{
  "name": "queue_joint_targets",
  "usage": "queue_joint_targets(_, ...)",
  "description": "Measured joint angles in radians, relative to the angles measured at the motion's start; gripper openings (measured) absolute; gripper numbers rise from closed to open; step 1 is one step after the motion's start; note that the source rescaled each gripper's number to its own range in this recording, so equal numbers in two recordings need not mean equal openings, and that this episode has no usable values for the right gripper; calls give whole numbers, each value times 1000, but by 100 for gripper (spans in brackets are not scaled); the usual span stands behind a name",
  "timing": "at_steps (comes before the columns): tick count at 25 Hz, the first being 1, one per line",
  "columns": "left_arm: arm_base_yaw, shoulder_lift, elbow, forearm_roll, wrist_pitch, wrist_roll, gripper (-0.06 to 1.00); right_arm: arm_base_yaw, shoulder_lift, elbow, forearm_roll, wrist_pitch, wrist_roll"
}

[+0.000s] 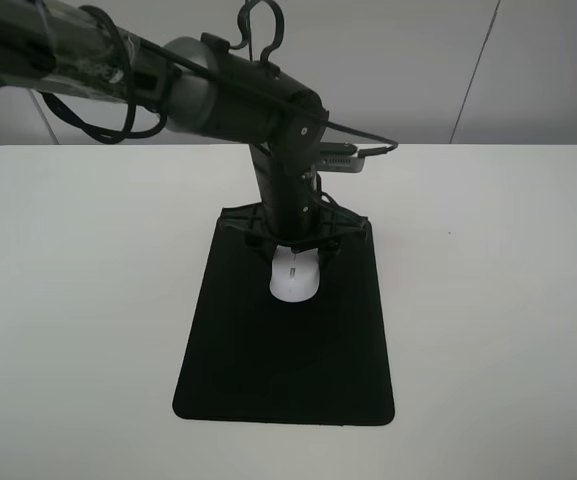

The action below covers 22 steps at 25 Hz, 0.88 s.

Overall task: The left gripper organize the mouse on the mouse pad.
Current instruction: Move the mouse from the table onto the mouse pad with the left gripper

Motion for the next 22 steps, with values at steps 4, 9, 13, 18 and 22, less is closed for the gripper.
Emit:
queue_joint_targets(4,-2,18,2,8,-14,-18,1,0,0,0,0,0,0)
queue_joint_targets(9,-2,19,40,8,-87,-37,1,0,0,0,0,0,0)
queue_joint_targets(13,-2,19,91,7,-130,-45,1,0,0,0,0,0,0)
queue_joint_targets(18,-2,19,102,7,-152,-48,1,0,0,0,0,0,0)
queue_joint_targets(22,-2,19,102,7,-154,-32,1,0,0,0,0,0,0)
